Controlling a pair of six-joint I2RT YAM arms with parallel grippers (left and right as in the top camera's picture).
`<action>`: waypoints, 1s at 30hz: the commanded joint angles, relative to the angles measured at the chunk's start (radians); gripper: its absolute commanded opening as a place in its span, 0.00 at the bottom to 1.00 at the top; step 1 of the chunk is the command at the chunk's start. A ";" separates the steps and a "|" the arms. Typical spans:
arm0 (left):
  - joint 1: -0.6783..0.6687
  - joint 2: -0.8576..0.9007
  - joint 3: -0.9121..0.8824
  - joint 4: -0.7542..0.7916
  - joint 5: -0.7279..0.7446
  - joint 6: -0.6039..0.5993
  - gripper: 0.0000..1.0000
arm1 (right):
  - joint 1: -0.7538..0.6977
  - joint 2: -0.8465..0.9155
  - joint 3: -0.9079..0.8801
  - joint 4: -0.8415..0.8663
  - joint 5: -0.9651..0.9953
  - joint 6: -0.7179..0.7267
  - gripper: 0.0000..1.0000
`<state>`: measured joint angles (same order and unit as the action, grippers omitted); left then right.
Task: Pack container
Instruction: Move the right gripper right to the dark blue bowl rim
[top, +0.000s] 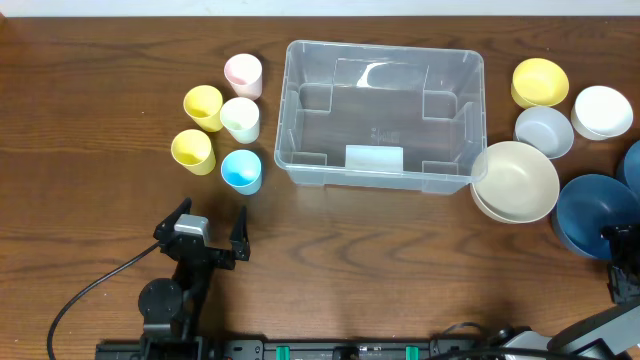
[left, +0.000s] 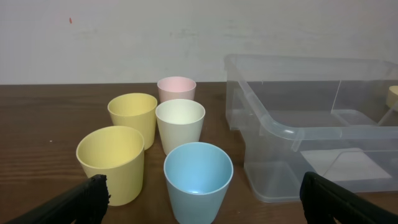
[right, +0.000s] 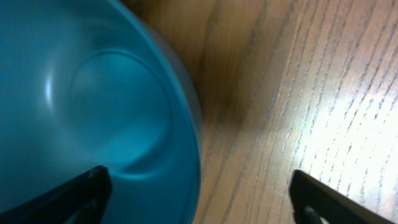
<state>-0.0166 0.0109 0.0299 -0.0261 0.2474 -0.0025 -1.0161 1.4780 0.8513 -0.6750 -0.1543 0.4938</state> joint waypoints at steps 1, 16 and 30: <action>0.005 -0.007 -0.026 -0.021 -0.001 0.006 0.98 | -0.005 0.000 -0.008 0.006 0.029 0.025 0.87; 0.005 -0.007 -0.026 -0.021 -0.001 0.006 0.98 | -0.005 0.000 -0.047 0.029 0.125 0.022 0.85; 0.005 -0.007 -0.026 -0.021 -0.001 0.006 0.98 | -0.006 0.000 -0.047 -0.014 0.195 0.063 0.35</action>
<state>-0.0166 0.0109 0.0299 -0.0261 0.2474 -0.0025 -1.0161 1.4780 0.8127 -0.6758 -0.0093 0.5266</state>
